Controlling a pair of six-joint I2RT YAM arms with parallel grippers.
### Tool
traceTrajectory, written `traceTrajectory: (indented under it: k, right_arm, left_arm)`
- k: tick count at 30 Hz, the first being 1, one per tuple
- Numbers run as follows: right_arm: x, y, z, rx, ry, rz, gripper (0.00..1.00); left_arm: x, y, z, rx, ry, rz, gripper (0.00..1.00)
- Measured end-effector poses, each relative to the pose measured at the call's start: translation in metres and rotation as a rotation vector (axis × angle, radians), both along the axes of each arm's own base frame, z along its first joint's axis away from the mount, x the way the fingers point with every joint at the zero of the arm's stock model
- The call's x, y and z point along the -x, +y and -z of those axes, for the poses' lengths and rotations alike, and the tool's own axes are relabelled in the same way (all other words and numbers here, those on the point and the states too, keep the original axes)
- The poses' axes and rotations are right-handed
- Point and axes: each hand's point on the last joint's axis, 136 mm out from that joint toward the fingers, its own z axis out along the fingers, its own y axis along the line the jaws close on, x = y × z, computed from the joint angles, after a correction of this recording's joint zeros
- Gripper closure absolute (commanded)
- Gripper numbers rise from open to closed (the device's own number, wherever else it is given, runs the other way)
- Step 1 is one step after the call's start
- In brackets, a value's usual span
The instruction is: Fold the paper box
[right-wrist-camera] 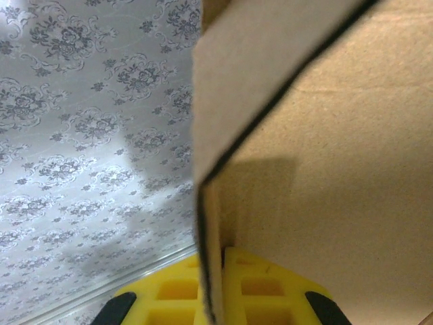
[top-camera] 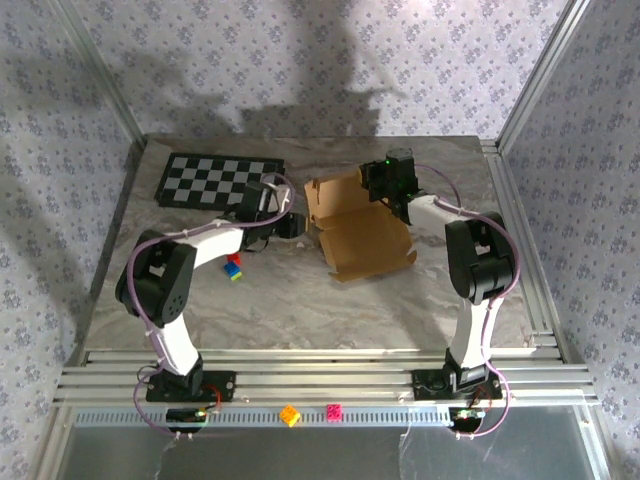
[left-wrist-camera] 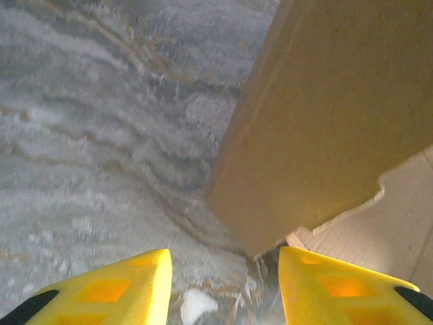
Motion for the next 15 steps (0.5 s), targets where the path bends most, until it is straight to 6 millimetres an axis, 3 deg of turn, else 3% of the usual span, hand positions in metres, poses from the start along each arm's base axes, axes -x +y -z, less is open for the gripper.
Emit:
traceTrajectory:
  k: [7, 15]
  right_arm:
    - [0.0, -0.002, 0.0, -0.007, 0.002, -0.009, 1.0]
    - [0.0, -0.003, 0.0, -0.008, 0.004, -0.007, 1.0]
  left_arm:
    - [-0.022, -0.011, -0.018, 0.024, -0.09, 0.018, 0.55]
    - [-0.02, -0.029, -0.018, 0.029, -0.109, 0.066, 0.57]
